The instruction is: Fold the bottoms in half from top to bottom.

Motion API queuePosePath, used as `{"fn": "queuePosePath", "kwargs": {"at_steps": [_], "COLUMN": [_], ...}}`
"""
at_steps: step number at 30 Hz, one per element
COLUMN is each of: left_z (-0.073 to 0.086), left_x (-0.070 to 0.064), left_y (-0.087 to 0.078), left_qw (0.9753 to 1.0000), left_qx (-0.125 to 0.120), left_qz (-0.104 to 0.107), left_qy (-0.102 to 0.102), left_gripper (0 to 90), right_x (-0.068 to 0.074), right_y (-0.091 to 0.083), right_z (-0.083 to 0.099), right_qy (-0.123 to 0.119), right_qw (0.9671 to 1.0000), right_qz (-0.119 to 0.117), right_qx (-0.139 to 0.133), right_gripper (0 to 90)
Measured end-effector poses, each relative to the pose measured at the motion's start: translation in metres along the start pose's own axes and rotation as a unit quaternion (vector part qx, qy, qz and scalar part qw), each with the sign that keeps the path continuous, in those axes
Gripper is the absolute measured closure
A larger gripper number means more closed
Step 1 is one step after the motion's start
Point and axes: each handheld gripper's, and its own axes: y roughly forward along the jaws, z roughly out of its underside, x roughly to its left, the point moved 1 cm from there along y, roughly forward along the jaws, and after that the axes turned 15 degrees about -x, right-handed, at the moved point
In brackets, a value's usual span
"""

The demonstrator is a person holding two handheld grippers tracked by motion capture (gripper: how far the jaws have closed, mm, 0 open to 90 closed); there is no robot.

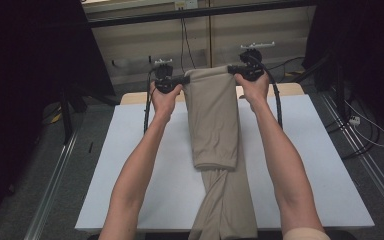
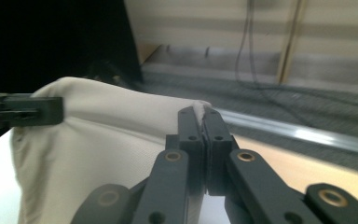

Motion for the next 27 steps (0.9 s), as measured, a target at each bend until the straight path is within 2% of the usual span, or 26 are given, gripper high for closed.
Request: {"fn": "queuePosePath", "kwargs": {"at_steps": [1,2,3,4,5,6,9,10,11,12,14,16,18,21,24,27], "left_z": [0.002,0.007,0.013,0.022,0.027,0.032,0.044,0.048,0.050,0.054,0.061,0.069,0.078,0.093,0.109,0.128], "left_x": [0.001,0.003,0.004,0.005,0.005,0.004,0.000,-0.002,-0.006,-0.010,-0.017,-0.025,-0.033,-0.047,-0.056,-0.061], "left_y": [0.003,0.005,0.005,0.004,0.003,0.000,-0.013,-0.019,-0.025,-0.032,-0.047,-0.064,-0.082,-0.110,-0.138,-0.163], "left_qw": [0.9999,0.9996,0.9990,0.9988,0.9983,0.9980,0.9977,0.9976,0.9971,0.9974,0.9969,0.9968,0.9964,0.9933,0.9901,0.9879], "left_qx": [0.007,0.021,0.035,0.045,0.056,0.060,0.065,0.065,0.070,0.066,0.070,0.067,0.068,0.083,0.095,0.114], "left_qz": [-0.009,-0.020,-0.026,-0.021,-0.016,-0.015,-0.005,0.000,0.002,0.008,0.021,0.031,0.040,0.055,0.071,0.077], "left_qy": [-0.001,0.005,0.008,0.003,0.006,0.013,0.018,0.024,0.031,0.028,0.030,0.032,0.032,0.059,0.074,0.073], "left_gripper": [84.6,75.3,58.0,55.2,49.2,44.2,34.2,31.2,30.1,27.5,26.0,22.7,21.7,19.9,18.9,18.5], "right_x": [0.000,0.000,0.000,0.001,0.002,0.003,0.012,0.017,0.024,0.032,0.048,0.065,0.081,0.103,0.124,0.140], "right_y": [0.003,0.005,0.007,0.008,0.007,0.005,-0.008,-0.014,-0.022,-0.030,-0.049,-0.070,-0.092,-0.122,-0.145,-0.157], "right_z": [-0.002,-0.002,0.001,0.005,0.011,0.015,0.027,0.031,0.036,0.041,0.056,0.075,0.098,0.133,0.165,0.189], "right_qy": [0.002,0.009,0.007,0.002,0.000,-0.001,-0.014,-0.015,-0.020,-0.032,-0.042,-0.061,-0.072,-0.087,-0.099,-0.114], "right_qw": [0.9998,0.9992,0.9993,0.9996,0.9994,0.9995,0.9995,0.9991,0.9982,0.9969,0.9928,0.9865,0.9774,0.9622,0.9476,0.9356], "right_qz": [0.014,0.032,0.034,0.029,0.030,0.024,-0.008,-0.029,-0.047,-0.062,-0.104,-0.138,-0.180,-0.228,-0.263,-0.282], "right_qx": [-0.012,-0.022,-0.012,0.007,0.017,0.019,0.026,0.028,0.032,0.036,0.044,0.063,0.084,0.120,0.152,0.180], "right_gripper": [71.1,57.7,56.6,54.8,47.2,45.9,47.1,47.1,47.1,47.7,51.4,56.2,59.9,63.5,63.5,59.9]}}
